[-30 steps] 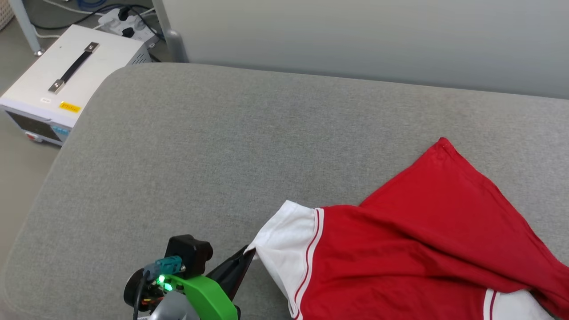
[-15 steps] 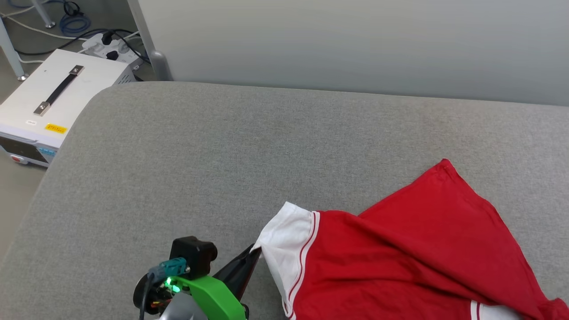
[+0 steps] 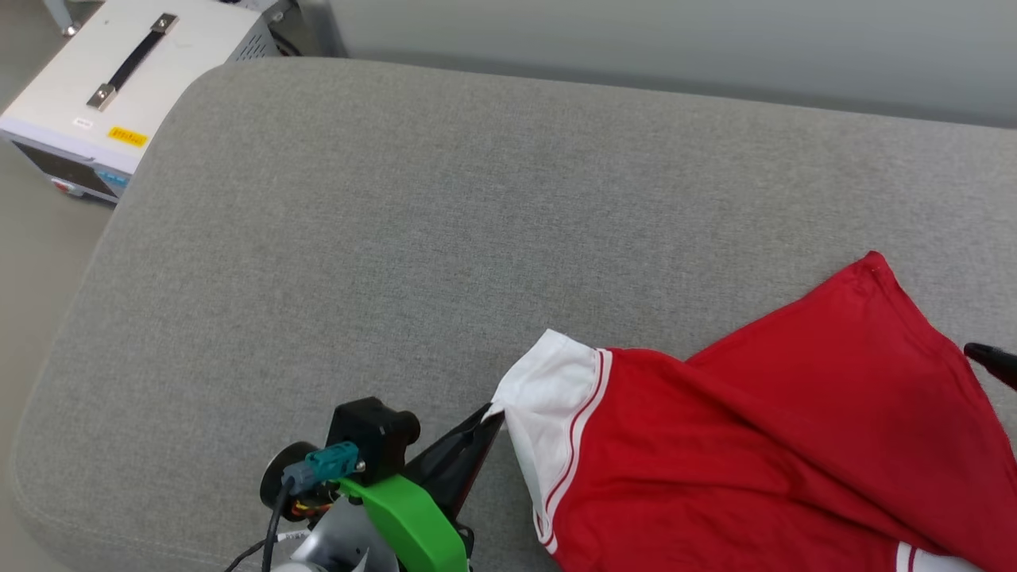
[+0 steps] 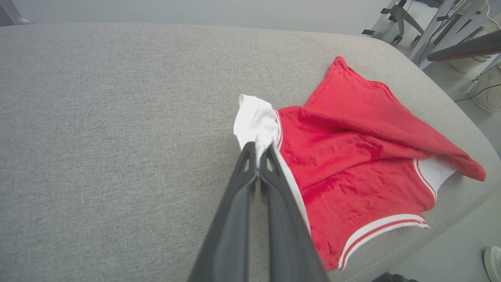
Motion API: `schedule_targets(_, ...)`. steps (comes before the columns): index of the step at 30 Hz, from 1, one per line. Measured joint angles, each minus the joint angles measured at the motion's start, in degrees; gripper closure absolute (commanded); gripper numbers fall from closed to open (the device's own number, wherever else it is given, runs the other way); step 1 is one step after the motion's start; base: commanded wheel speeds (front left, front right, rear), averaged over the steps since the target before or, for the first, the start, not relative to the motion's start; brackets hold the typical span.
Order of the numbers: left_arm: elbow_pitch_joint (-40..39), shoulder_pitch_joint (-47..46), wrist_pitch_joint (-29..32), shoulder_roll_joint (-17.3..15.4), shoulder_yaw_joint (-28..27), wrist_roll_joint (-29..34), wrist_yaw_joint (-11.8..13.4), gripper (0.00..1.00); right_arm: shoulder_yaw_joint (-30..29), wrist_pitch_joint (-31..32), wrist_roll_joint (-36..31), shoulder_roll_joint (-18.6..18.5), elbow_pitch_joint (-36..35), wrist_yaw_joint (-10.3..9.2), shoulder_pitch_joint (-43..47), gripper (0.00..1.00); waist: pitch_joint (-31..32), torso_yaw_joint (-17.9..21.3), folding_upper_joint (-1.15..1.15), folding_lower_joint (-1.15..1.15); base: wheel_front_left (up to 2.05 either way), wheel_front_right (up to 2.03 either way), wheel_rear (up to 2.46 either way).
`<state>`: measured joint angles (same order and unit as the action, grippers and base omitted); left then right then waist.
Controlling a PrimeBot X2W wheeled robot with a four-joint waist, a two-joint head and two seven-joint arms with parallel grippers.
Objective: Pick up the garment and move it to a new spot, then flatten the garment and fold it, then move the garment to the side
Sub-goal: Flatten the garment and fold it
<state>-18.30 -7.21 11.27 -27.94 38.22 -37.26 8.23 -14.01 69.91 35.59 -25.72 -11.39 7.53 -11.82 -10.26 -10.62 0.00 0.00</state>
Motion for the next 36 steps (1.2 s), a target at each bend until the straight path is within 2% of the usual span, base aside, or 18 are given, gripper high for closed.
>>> schedule_targets(13,-1.2,-3.4,-0.2,1.8,1.1,1.6,-0.8,1.0,4.6,3.0,-6.7,-1.7,12.6,0.0,-14.4,0.0,-8.4,-6.4,0.0,0.01,0.0,0.0,0.0)
schedule_targets(19,-0.6,-3.8,-1.0,2.8,1.9,1.6,-1.4,1.0,6.2,1.7,-10.0,-2.9,17.1,0.0,-15.6,0.0,-11.1,-9.1,0.0,0.01,0.0,0.0,0.0)
schedule_targets(29,0.9,-4.7,-2.0,3.3,1.7,1.6,-1.5,1.0,8.4,0.9,-9.6,-5.3,19.9,0.0,-15.5,0.0,-13.6,-11.2,0.0,0.01,0.0,0.0,0.0)
schedule_targets(30,0.9,-4.7,-2.0,3.3,1.8,1.6,-1.5,1.0,8.5,0.9,-9.5,-5.5,20.0,0.0,-15.4,0.6,-13.6,-11.3,0.0,0.0,0.0,0.0,0.0)
schedule_targets(31,1.0,-4.7,-2.2,3.3,1.8,1.6,-1.5,1.0,8.6,0.9,-9.4,-5.6,20.1,0.0,-15.4,0.92,-13.6,-11.3,0.0,0.01,0.0,0.0,0.0)
schedule_targets(32,1.1,-4.7,-2.2,3.3,1.7,1.6,-1.5,1.0,8.9,0.6,-9.3,-5.7,20.1,0.0,-15.4,1.0,-13.7,-11.2,0.0,0.0,0.0,0.0,0.0)
schedule_targets(36,1.5,-4.9,-2.2,3.5,1.7,1.5,-1.6,1.0,8.8,-3.1,-9.1,-5.6,21.2,0.0,-15.6,1.0,-13.4,-11.2,0.0,0.01,0.0,0.0,0.0)
